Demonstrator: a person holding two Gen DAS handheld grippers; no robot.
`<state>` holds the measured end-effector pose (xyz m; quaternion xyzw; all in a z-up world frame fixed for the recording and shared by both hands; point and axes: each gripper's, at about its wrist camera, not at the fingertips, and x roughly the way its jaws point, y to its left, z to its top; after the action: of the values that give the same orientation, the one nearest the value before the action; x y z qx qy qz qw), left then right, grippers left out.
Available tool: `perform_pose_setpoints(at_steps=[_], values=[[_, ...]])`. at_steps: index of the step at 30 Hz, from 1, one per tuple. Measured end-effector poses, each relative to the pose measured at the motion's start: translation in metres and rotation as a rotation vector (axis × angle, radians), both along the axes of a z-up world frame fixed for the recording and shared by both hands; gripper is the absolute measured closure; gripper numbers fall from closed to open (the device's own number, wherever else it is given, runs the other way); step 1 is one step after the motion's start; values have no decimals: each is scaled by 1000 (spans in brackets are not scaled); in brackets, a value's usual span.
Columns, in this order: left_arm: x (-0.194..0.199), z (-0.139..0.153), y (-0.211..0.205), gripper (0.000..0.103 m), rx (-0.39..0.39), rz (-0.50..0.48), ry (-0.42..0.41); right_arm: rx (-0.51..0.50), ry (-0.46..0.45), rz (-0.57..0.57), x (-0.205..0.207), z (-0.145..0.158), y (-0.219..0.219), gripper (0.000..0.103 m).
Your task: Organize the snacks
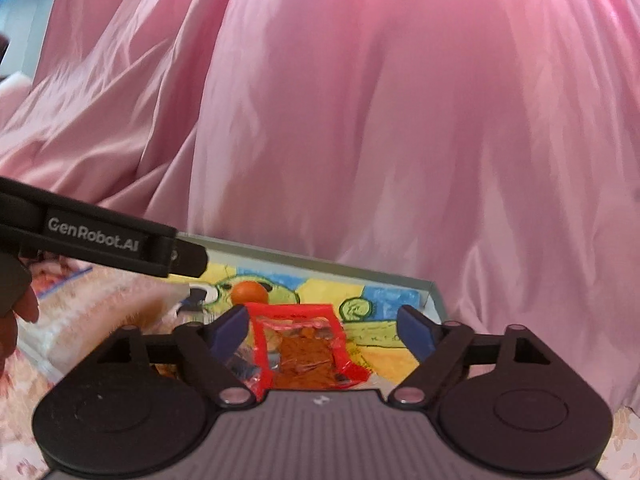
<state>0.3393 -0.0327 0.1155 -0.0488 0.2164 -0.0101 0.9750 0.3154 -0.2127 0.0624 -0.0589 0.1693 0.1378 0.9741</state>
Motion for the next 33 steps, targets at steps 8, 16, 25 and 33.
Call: perform_pose_setpoints(at_steps=[8,16,25,33], values=[[-42,13,9,1,-11,32,-71,104,-65,-58,-29,19,-18,0],[-96,20,17,1,-8,74,-143,174,-127,-90,-71,33,-27,0],[-150,15,23,1,-17,88,-147,203,-167,-69,-117,43,-30,0],[-191,8,30,1,-40,111,-139,188,-167,-55,-156,37,-36,0]])
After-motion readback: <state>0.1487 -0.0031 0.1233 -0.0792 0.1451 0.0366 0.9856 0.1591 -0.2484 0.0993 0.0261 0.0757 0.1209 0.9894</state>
